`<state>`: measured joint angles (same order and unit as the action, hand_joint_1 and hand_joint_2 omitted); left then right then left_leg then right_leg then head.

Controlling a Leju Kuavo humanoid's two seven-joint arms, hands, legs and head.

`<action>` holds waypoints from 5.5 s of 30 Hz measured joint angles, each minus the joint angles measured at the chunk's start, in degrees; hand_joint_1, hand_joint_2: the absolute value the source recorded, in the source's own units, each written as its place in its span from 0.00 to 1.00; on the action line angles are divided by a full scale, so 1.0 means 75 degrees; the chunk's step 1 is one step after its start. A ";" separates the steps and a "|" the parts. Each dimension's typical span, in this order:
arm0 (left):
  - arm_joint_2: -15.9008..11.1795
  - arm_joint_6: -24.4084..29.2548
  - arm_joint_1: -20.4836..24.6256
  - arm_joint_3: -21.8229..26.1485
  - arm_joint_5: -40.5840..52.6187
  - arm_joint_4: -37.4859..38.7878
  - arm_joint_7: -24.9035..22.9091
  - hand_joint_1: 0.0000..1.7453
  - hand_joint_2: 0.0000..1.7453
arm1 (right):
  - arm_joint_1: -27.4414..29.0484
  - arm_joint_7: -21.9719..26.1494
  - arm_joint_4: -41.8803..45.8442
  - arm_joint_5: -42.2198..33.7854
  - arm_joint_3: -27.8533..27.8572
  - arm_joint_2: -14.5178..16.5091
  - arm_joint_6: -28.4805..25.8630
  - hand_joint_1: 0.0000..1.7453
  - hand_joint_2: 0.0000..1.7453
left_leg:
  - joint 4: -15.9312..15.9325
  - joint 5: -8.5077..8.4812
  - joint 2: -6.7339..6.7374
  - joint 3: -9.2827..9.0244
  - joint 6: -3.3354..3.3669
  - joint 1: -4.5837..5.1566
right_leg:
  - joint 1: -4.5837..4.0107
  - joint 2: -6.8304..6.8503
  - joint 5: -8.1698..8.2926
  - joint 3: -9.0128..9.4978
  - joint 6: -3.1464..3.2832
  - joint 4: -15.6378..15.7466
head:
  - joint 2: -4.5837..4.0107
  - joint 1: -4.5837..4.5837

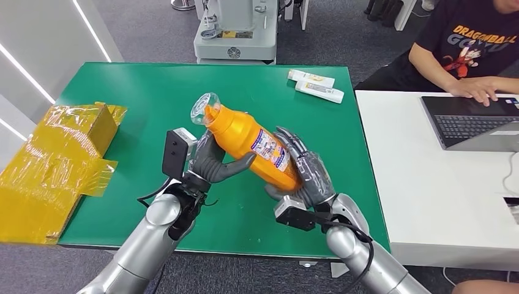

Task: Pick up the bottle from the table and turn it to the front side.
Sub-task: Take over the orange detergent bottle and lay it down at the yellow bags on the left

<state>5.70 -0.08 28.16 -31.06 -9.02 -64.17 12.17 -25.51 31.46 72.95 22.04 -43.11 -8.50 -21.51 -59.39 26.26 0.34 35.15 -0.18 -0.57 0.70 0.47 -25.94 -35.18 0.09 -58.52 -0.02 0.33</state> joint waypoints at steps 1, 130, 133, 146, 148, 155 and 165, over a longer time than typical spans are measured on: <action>0.0000 0.0021 0.0000 0.0000 -0.0007 0.0000 0.0001 1.00 1.00 | 0.0015 -0.0022 0.0010 -0.0017 0.0017 -0.0001 -0.0021 0.00 1.00 | 0.0000 0.0000 0.0000 0.0000 0.0000 0.0000 | 0.0000 0.0000 0.0000 0.0000 0.0000 0.0000 | 0.0000 0.0000; -0.3708 0.0629 0.1016 0.0684 1.2902 0.3148 -0.2199 1.00 1.00 | 0.3664 -0.0701 0.4838 0.0398 0.1019 0.0901 -0.0516 0.00 1.00 | 0.0011 -0.0005 0.0013 -0.0002 -0.0009 -0.0006 | -0.0004 -0.0012 -0.0006 -0.0005 0.0013 -0.0011 | 0.0000 -0.0004; -0.3778 0.0602 0.0946 0.0833 1.2946 0.3182 -0.2222 1.00 1.00 | 0.3651 -0.0700 0.4835 0.0407 0.1051 0.0927 -0.0484 0.00 1.00 | 0.0011 -0.0005 0.0012 -0.0002 -0.0009 -0.0006 | -0.0004 -0.0012 -0.0007 -0.0005 0.0014 -0.0011 | 0.0000 -0.0004; -0.3804 0.0622 0.0650 0.1161 1.2942 0.3375 -0.2232 1.00 1.00 | 0.3587 -0.0683 0.4821 0.0444 0.1138 0.0976 -0.0475 0.00 1.00 | 0.0011 -0.0005 0.0009 -0.0002 -0.0009 -0.0005 | -0.0003 -0.0009 -0.0007 -0.0004 0.0014 -0.0010 | 0.0000 -0.0004; -0.3767 0.0655 0.0595 0.1204 1.2935 0.3405 -0.2223 1.00 1.00 | 0.3587 -0.0678 0.4821 0.0447 0.1148 0.0976 -0.0481 0.00 1.00 | 0.0011 -0.0005 0.0009 -0.0002 -0.0009 -0.0005 | -0.0003 -0.0009 -0.0007 -0.0004 0.0014 -0.0009 | 0.0000 -0.0004; -0.3615 0.0883 0.0385 0.1341 1.2874 0.3529 -0.2170 1.00 1.00 | 0.3589 -0.0662 0.4815 0.0466 0.1175 0.0979 -0.0493 0.00 1.00 | 0.0011 -0.0005 0.0010 -0.0002 -0.0009 -0.0006 | -0.0003 -0.0009 -0.0007 -0.0004 0.0014 -0.0009 | 0.0000 -0.0004; -0.3416 0.1432 0.0118 0.1538 1.2925 0.3791 -0.2235 0.79 1.00 | 0.3588 -0.0595 0.4763 0.0368 0.1176 0.0976 -0.0517 0.00 1.00 | 0.0013 -0.0005 0.0008 -0.0004 -0.0009 -0.0005 | -0.0003 -0.0008 -0.0009 -0.0001 0.0016 -0.0010 | 0.0000 -0.0004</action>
<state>-19.92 10.66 29.04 -19.52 87.91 -35.74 -4.60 1.40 27.00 108.67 24.80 -34.29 -1.18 -25.38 -59.30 26.22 0.40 35.12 -0.25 -0.61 0.68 0.41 -26.01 -35.19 0.21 -58.59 -0.02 0.30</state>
